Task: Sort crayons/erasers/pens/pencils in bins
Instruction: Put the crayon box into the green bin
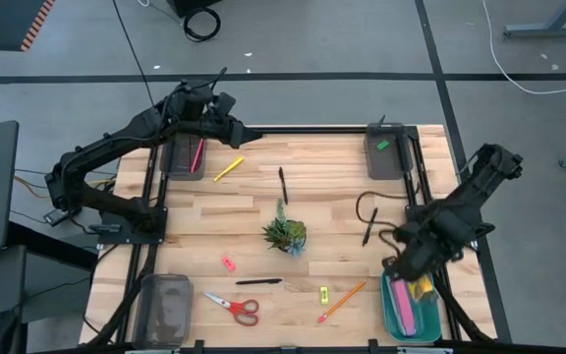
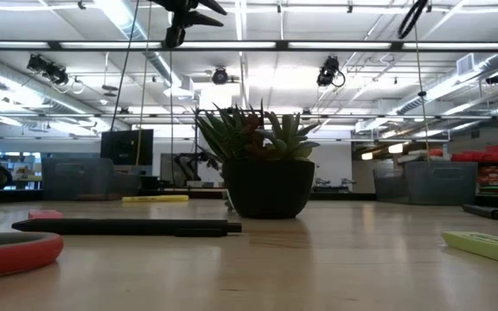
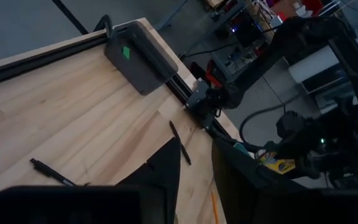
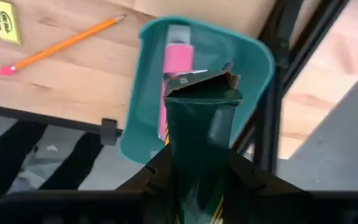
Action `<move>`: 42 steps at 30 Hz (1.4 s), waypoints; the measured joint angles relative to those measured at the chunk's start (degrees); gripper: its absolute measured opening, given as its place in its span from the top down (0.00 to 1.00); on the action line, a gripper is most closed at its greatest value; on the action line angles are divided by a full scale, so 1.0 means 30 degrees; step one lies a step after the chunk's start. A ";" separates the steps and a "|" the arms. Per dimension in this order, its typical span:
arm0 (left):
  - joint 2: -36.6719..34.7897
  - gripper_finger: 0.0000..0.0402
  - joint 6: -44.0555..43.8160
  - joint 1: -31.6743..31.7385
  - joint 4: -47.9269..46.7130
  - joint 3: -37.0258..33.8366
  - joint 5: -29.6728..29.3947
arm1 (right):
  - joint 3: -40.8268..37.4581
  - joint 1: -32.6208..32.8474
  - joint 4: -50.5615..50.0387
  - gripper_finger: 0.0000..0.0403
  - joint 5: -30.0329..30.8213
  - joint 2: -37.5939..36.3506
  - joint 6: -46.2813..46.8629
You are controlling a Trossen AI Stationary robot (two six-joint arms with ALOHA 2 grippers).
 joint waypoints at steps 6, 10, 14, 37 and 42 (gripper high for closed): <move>0.0000 0.76 0.0049 -0.0015 -0.0195 0.0000 0.0000 | 0.0000 0.1474 0.2563 0.77 0.1483 0.1375 0.2999; 0.0000 0.76 0.0038 -0.0015 -0.0505 0.0000 -0.0007 | 0.0000 0.2132 0.3426 0.77 0.1449 0.2411 0.3482; 0.0000 0.76 -0.0016 -0.0238 -0.0690 0.0000 -0.0105 | 0.0000 0.2425 0.3939 0.77 0.1449 0.3531 0.3538; 0.0000 0.77 -0.1274 -0.2933 -0.0947 -0.0007 -0.1114 | 0.0000 0.2666 0.4669 0.77 0.1952 0.7466 0.3749; 0.0000 0.77 -0.1691 -0.3042 -0.0947 -0.0007 -0.1086 | 0.0038 0.2658 0.4708 0.77 0.1768 0.7936 0.3839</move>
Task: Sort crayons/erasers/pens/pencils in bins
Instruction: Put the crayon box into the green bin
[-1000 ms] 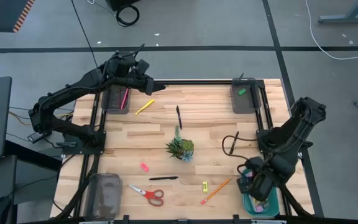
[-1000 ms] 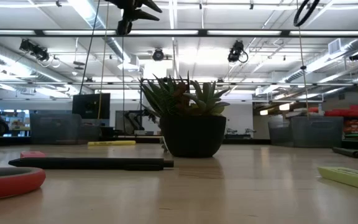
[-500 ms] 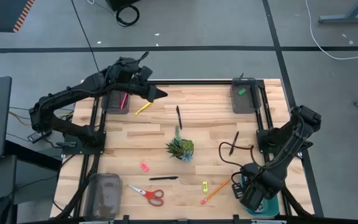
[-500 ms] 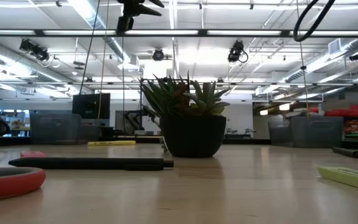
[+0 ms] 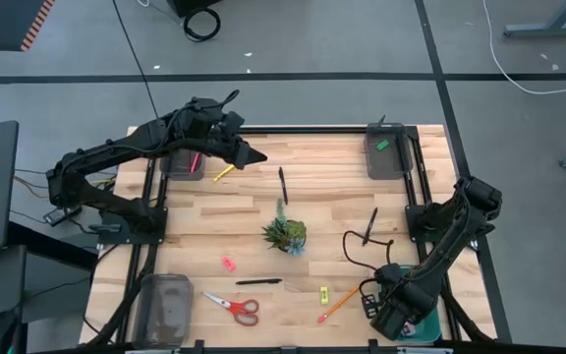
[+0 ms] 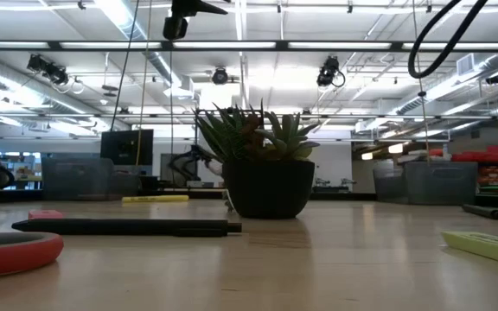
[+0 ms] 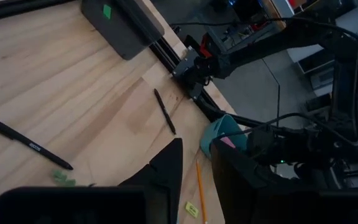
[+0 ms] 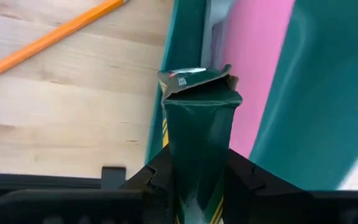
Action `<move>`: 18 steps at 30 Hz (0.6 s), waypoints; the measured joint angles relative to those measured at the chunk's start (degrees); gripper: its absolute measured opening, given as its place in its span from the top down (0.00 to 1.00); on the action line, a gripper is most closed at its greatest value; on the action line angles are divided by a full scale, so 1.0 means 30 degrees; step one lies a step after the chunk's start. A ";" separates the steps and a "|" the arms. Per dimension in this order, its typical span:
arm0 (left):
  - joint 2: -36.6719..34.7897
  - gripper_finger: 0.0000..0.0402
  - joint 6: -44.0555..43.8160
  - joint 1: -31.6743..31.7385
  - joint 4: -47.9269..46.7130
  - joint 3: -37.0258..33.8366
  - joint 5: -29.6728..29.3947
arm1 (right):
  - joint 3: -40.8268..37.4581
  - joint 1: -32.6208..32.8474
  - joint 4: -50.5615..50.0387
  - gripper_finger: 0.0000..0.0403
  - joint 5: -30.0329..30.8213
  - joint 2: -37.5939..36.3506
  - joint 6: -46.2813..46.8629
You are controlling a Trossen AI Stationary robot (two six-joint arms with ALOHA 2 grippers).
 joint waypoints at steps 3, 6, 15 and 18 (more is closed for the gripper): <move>0.0000 0.78 -0.0061 0.0011 0.0000 0.0000 -0.0007 | -0.0001 0.0000 -0.0078 0.77 -0.0168 0.0116 0.0131; 0.0000 0.79 -0.0122 0.0011 0.0007 0.0000 -0.0007 | -0.0014 0.0141 -0.0394 0.77 -0.0465 0.0033 0.0369; 0.0005 0.78 -0.0369 0.0011 -0.0036 -0.0007 0.0000 | -0.0045 0.0690 -0.1115 0.77 -0.0726 -0.0139 0.0507; 0.0007 0.79 -0.0408 0.0011 -0.0051 -0.0007 0.0000 | -0.0045 0.0704 -0.0963 0.76 -0.0295 -0.0103 0.0407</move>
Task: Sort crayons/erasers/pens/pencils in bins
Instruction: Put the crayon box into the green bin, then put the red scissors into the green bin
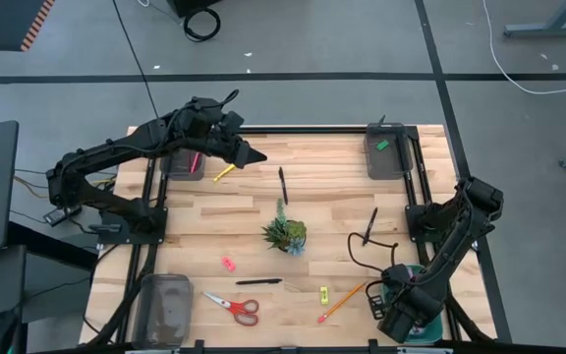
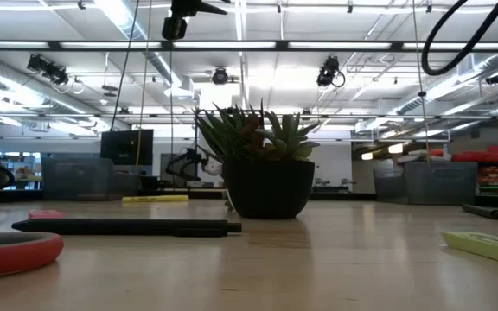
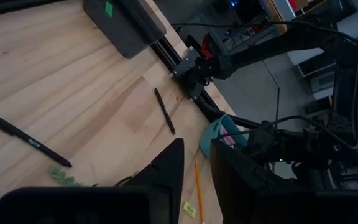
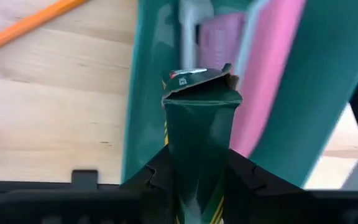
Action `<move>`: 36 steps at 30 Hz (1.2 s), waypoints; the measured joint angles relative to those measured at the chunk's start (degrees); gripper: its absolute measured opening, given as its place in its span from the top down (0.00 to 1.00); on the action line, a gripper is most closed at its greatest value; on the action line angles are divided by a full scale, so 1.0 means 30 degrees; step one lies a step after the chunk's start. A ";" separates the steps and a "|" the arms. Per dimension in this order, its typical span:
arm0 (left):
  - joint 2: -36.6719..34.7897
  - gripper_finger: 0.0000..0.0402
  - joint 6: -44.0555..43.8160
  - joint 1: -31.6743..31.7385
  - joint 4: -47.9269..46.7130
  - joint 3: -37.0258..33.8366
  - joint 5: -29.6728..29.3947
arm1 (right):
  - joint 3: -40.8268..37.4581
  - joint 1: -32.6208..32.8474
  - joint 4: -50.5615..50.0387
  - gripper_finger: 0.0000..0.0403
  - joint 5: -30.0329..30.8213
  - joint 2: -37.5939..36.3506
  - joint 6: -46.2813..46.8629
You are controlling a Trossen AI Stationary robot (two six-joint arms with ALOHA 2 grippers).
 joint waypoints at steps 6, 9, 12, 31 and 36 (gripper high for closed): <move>0.0000 0.79 -0.0058 0.0000 -0.0022 0.0000 -0.0002 | 0.0000 -0.0131 0.0215 0.69 0.0552 0.0000 -0.0330; 0.0000 0.78 -0.0058 0.0000 -0.0017 0.0000 0.0000 | 0.0000 -0.0121 0.0442 0.65 0.0559 0.0000 -0.0432; 0.0000 0.78 -0.0051 0.0000 -0.0015 0.0000 -0.0007 | 0.0000 -0.0114 0.0582 0.61 0.0573 0.0000 -0.0591; 0.0000 0.81 0.0548 -0.0039 -0.0130 0.0000 0.0028 | 0.0000 -0.0298 0.0780 0.55 0.7735 -0.4265 -0.2414; -0.0510 0.81 0.3598 -0.0488 -0.1987 0.0029 0.1034 | 0.0000 -0.1157 0.0890 0.56 1.3489 -0.6304 -0.7299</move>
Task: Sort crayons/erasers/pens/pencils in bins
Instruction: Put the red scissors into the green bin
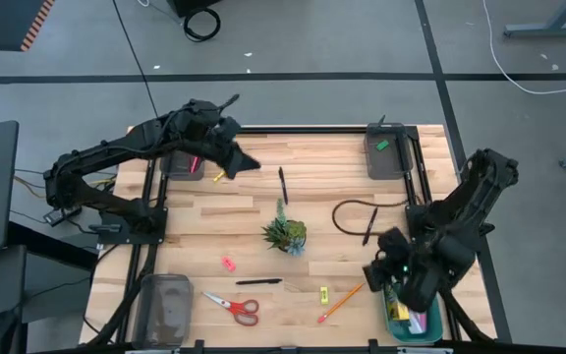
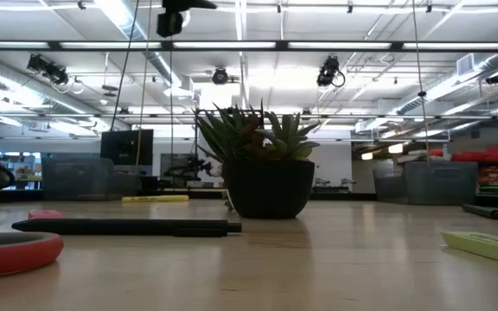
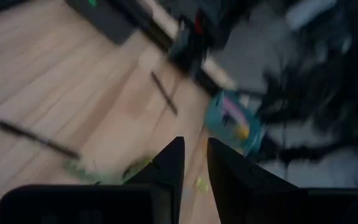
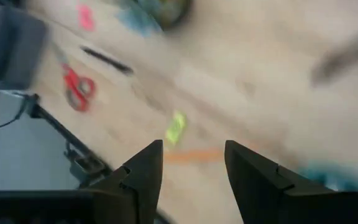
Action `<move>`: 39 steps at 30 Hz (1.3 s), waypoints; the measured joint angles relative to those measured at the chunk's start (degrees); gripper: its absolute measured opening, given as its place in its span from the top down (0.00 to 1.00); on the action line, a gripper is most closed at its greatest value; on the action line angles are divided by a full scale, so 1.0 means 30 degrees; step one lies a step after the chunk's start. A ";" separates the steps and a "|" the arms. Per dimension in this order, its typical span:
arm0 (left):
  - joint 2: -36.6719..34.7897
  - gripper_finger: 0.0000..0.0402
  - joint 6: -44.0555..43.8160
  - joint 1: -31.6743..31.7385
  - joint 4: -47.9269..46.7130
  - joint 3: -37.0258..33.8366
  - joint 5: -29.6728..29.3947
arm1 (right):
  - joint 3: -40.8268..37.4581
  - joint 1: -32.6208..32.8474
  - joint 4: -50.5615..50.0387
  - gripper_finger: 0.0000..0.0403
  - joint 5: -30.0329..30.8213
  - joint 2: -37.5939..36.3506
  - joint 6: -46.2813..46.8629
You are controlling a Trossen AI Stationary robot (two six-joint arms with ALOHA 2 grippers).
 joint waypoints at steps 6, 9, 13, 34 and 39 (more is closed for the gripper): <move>-0.0168 0.77 0.2891 -0.1827 -0.5592 -0.0029 0.0009 | 0.0000 -0.2479 0.1891 0.56 0.1618 -0.1140 -1.0553; -0.0153 0.76 0.4044 -0.3517 -0.7493 -0.0036 -0.0046 | 0.0000 -0.3929 0.3733 0.56 0.1045 -0.1251 -1.4598; -0.0153 0.74 0.4739 -0.6146 -0.9204 -0.0029 -0.0757 | 0.0000 -0.5540 0.5169 0.56 -0.0671 -0.1251 -1.7536; 0.4595 0.61 0.2728 -1.6452 -0.4360 -0.1887 -0.4123 | 0.0000 -0.5050 0.7125 0.56 -0.1455 -0.1448 -1.9629; 0.7787 0.55 0.2238 -1.6808 -0.3605 -0.1887 -0.3230 | 0.0000 -0.3970 0.7115 0.56 -0.1455 -0.1448 -1.9067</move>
